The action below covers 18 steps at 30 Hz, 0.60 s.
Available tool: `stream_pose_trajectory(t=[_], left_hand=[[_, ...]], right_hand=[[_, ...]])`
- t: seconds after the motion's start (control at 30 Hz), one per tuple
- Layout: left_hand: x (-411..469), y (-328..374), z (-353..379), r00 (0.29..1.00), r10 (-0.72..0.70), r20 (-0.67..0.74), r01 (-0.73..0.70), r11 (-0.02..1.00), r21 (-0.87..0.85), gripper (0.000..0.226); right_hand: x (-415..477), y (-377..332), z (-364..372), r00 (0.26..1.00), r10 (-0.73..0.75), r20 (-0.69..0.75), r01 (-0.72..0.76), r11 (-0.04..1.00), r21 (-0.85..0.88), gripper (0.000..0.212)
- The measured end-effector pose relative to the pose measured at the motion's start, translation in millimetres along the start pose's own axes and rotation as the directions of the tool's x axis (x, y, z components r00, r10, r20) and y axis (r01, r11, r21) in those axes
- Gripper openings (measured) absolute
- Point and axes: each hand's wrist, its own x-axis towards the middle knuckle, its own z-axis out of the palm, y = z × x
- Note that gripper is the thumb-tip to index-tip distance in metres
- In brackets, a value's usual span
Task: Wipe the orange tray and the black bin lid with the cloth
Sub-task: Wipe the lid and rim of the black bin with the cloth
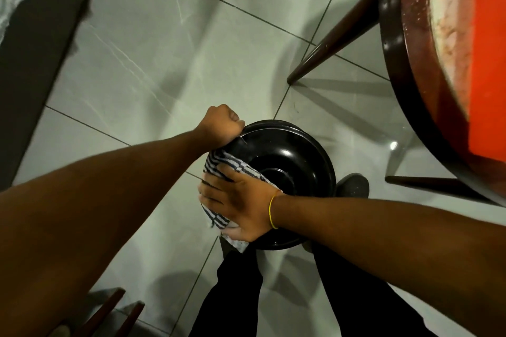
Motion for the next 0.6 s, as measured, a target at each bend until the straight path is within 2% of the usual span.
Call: stream_pose_trajectory(t=[0.2,0.4,0.5,0.6], left_hand=[[-6.9,1.9,0.4,0.999,-0.004,-0.051,0.004,1.0,-0.001,0.048],[-11.5,-3.3,4.7,0.996,-0.046,-0.071,0.042,0.998,-0.054,0.041],[-14.4,-5.7,8.7,0.994,-0.04,-0.097,0.034,0.997,-0.067,0.047],[-16.2,-9.0,13.2,0.986,-0.073,-0.148,0.054,0.99,-0.129,0.048]], right_hand=[[-30.0,-9.7,13.7,0.967,-0.25,0.055,0.252,0.967,-0.044,0.088],[-67.0,-4.0,21.0,0.89,-0.45,0.077,0.456,0.884,-0.1,0.088],[-76.8,6.3,24.4,0.87,-0.488,0.07,0.493,0.858,-0.144,0.087],[-93.3,18.4,26.2,0.919,-0.393,0.022,0.393,0.914,-0.096,0.086]])
